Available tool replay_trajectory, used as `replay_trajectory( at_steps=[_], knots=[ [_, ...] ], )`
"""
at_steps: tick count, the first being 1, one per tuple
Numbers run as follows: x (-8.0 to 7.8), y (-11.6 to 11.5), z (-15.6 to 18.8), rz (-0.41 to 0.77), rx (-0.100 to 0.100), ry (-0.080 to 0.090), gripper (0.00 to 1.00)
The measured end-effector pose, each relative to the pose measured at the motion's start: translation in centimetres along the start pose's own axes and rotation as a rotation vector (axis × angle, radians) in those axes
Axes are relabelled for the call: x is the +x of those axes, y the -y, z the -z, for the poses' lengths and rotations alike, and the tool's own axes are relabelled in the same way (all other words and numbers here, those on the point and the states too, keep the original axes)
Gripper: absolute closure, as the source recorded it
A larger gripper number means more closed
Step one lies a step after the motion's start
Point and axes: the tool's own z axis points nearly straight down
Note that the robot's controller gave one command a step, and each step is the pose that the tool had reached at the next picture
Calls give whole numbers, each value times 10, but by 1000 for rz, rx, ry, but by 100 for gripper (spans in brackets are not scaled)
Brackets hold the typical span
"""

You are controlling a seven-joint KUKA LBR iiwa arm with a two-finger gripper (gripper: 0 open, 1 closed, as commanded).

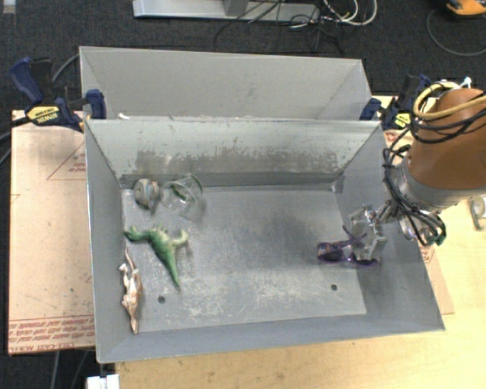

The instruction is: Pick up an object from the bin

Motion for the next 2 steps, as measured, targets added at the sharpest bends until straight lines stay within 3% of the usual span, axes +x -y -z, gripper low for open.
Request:
replay_trajectory(
  at_steps=[1, 2],
  knots=[
    [9, 4, -4, 17, -1, -3, 100],
    [4, 6, 100, 44, -1, 0, 100]
  ],
)
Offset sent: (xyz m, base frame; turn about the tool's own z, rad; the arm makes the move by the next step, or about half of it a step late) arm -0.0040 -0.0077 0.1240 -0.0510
